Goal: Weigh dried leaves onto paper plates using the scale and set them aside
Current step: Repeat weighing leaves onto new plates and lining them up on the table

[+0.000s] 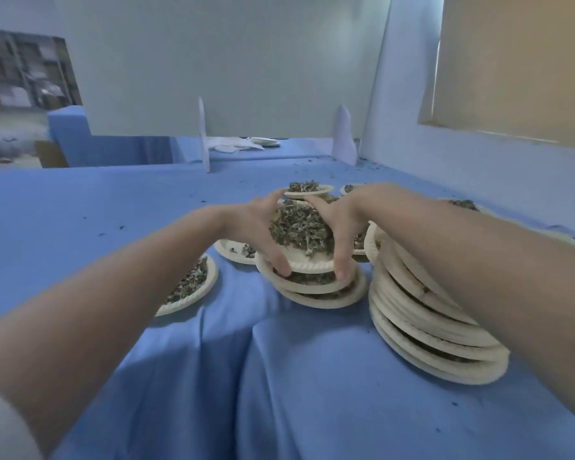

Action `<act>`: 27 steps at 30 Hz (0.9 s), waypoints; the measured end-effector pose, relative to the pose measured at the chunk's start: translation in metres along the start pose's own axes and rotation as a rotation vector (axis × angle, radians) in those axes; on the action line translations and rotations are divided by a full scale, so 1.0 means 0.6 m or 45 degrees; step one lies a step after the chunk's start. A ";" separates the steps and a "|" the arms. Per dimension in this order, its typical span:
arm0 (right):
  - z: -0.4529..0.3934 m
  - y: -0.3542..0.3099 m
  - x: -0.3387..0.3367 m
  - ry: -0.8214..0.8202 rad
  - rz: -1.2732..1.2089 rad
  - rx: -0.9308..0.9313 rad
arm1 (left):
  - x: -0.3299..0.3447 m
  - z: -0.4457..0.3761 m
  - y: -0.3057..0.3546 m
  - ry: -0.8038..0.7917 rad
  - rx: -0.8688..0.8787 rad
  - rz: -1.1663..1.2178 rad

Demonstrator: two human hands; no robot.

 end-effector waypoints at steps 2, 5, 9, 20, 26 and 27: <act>-0.017 0.004 0.026 -0.096 0.071 0.060 | 0.032 -0.029 -0.009 0.010 -0.024 -0.056; -0.030 0.001 0.046 -0.120 0.235 0.111 | 0.063 -0.053 -0.018 0.012 -0.053 -0.157; -0.023 0.000 0.026 -0.144 0.358 0.185 | 0.055 -0.056 -0.015 -0.040 -0.077 -0.109; 0.178 0.069 -0.052 0.227 -0.229 0.059 | -0.034 0.052 0.218 0.129 0.293 0.030; 0.342 0.166 -0.029 0.360 -0.302 0.169 | 0.013 0.096 0.424 0.064 0.481 -0.066; 0.369 0.193 -0.012 0.354 -0.317 0.203 | 0.031 0.100 0.457 0.039 0.515 -0.079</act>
Point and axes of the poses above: each hand's wrist, its own z-axis away from the middle knuckle, its own x-axis out of the palm, y = z × x, the point moved 6 cm from there along -z, towards the middle knuckle
